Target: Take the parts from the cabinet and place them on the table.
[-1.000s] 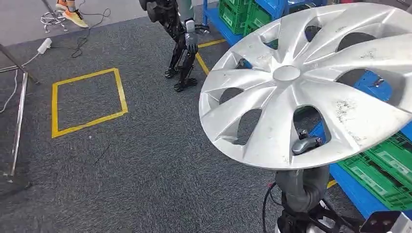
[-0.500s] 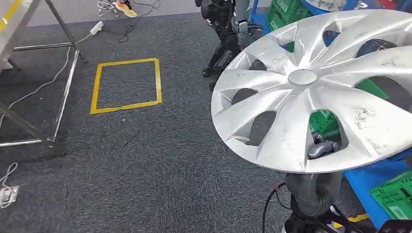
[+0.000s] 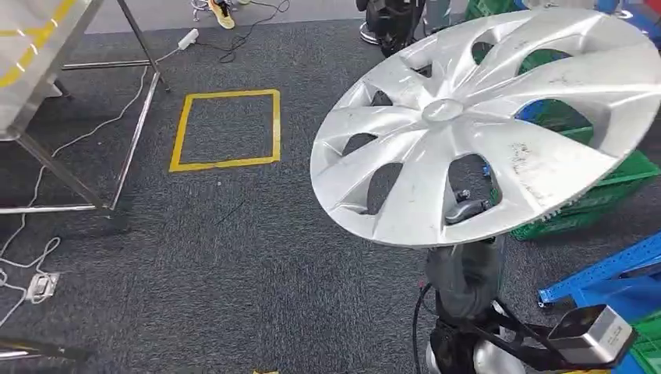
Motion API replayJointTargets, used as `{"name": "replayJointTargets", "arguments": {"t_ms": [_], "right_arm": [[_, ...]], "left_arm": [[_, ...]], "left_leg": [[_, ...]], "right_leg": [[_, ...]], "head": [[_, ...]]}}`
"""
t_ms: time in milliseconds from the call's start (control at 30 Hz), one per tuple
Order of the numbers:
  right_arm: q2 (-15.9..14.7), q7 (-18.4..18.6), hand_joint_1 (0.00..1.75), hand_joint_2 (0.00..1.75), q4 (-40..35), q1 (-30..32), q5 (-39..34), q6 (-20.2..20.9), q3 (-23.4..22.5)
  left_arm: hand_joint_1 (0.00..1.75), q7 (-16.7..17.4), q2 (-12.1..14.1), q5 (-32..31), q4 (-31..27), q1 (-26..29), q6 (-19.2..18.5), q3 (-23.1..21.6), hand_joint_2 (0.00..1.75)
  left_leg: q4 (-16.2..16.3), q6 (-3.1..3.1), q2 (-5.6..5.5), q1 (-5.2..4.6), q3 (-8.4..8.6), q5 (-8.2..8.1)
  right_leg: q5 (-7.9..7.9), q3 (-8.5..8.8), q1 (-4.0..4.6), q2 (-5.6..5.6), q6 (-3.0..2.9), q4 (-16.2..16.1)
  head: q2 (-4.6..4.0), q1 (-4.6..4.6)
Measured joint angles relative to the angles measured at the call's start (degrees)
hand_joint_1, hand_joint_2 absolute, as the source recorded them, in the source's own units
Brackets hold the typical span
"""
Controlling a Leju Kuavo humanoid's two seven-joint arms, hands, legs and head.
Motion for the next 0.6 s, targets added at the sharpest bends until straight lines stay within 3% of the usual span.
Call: {"name": "replayJointTargets", "arguments": {"t_ms": [33, 67, 167, 200, 233, 267, 333, 367, 400, 433, 500, 533, 567, 600], "right_arm": [[0.04, 0.07, 1.75, 1.75, -0.11, 0.03, 0.29, -0.33, 0.09], [0.04, 0.15, 1.75, 1.75, -0.2, -0.03, 0.42, -0.64, 0.2], [0.09, 0.18, 1.75, 1.75, -0.31, 0.05, 0.72, -0.86, 0.53], [0.09, 0.2, 1.75, 1.75, -0.39, 0.05, 0.72, -0.99, 0.59], [0.07, 0.2, 1.75, 1.75, -0.44, 0.14, 0.77, -1.01, 0.7], [0.07, 0.22, 1.75, 1.75, -0.53, 0.28, 0.79, -1.03, 0.83], [0.09, 0.22, 1.75, 1.75, -0.53, 0.34, 0.83, -1.12, 1.09], [0.07, 0.22, 1.75, 1.75, -0.53, 0.41, 0.83, -1.23, 1.18], [0.07, 0.22, 1.75, 1.75, -0.53, 0.56, 0.83, -1.38, 1.27], [0.07, 0.2, 1.75, 1.75, -0.53, 0.67, 0.83, -1.47, 1.35], [0.07, 0.2, 1.75, 1.75, -0.55, 0.68, 0.83, -1.55, 1.47], [0.02, 0.18, 1.75, 1.75, -0.53, 0.67, 0.85, -1.55, 1.53], [0.0, 0.15, 1.75, 1.75, -0.55, 0.79, 0.85, -1.55, 1.6], [0.0, 0.13, 1.75, 1.75, -0.66, 0.68, 0.88, -1.55, 1.66]], "left_arm": [[0.0, 0.0, -0.06, -0.09, -0.02, -0.07, -0.2, 0.0, 1.75], [0.0, 0.0, -0.07, -0.22, -0.02, -0.04, -0.33, 0.0, 1.75], [0.0, 0.18, -0.07, -0.35, -0.02, 0.18, -0.35, -0.02, 1.75], [0.0, 0.18, -0.04, -0.35, -0.02, 0.18, -0.35, -0.02, 1.75], [0.0, 0.18, -0.02, -0.35, -0.02, 0.13, -0.35, -0.02, 1.75], [0.0, 0.18, -0.07, -0.35, -0.04, 0.03, -0.35, -0.02, 1.75], [0.0, 0.28, -0.2, -0.39, -0.09, -0.06, -0.41, -0.02, 1.75], [0.0, 0.43, -0.26, -0.39, -0.09, -0.04, -0.5, -0.02, 1.75], [0.0, 0.66, -0.31, -0.39, -0.09, -0.02, -0.52, -0.02, 1.75], [0.0, 0.88, -0.28, -0.39, -0.07, -0.03, -0.52, -0.02, 1.75], [0.0, 0.96, -0.22, -0.42, -0.07, -0.03, -0.5, -0.02, 1.75], [0.0, 0.94, -0.41, -0.44, -0.09, -0.03, -0.5, -0.02, 1.75], [0.0, 0.92, -0.39, -0.44, -0.07, -0.19, -0.5, -0.02, 1.75], [0.0, 0.9, -0.48, -0.46, -0.11, -0.13, -0.5, -0.02, 1.75]], "left_leg": [[-1.53, 0.49, 2.02, -0.74, 0.86, -1.06], [-1.69, 1.16, 1.1, -0.63, 0.64, -0.68], [-1.75, 2.24, -0.1, -0.87, 0.37, -0.66], [-1.98, 2.58, -0.62, -0.61, 0.59, -0.48], [-1.98, 2.85, -1.11, -0.62, 0.61, -0.47], [-1.97, 3.08, -1.6, -0.69, 0.61, -0.45], [-1.95, 3.35, -2.85, -1.04, 0.62, -0.44], [-1.95, 3.4, -3.54, -1.21, 0.67, -0.43], [-1.94, 3.46, -4.35, -1.33, 0.74, -0.44], [-1.93, 3.47, -5.2, -1.43, 0.86, -0.44], [-1.94, 3.46, -6.61, -1.55, 1.36, -0.45], [-2.05, 3.43, -7.04, -1.32, 1.16, -0.44], [-1.87, 3.18, -7.81, -1.29, 0.77, -0.24], [-1.93, 2.78, -8.21, -0.98, 0.41, 0.01]], "right_leg": [[-0.3, -0.06, 0.46, -0.32, 0.47, 0.16], [-0.4, -0.07, 0.42, -0.59, 0.71, 0.26], [-0.48, 0.22, 0.15, -1.56, 1.57, 0.12], [-1.37, 0.01, -0.09, 0.02, 2.07, 0.63], [-2.99, -0.71, -0.14, 1.78, 2.07, 2.63], [-5.16, -2.38, -0.11, 2.72, 2.05, 6.4], [-9.02, -6.77, 0.04, 3.41, 1.94, 15.92], [-9.26, -8.02, 0.06, 3.47, 1.77, 18.27], [-8.02, -8.03, 0.11, 3.53, 1.43, 17.84], [-5.52, -6.97, 0.23, 3.73, 1.0, 14.9], [0.45, -2.78, 0.62, 5.22, -0.01, 4.89], [0.56, -1.53, 0.56, 7.97, -0.68, 2.39], [0.97, -1.47, 0.6, 8.12, -0.74, 1.45], [0.69, -1.32, 0.82, 7.55, -0.83, 1.11]], "head": [[0.0, -0.15], [0.0, 0.13], [0.0, 0.31], [0.0, 0.33], [0.0, 0.52], [0.0, 0.92], [0.0, 1.44], [0.0, 1.62], [0.0, 1.7], [0.0, 1.83], [0.0, 2.27], [0.0, 2.28], [0.0, 1.92], [0.0, 2.56]]}}
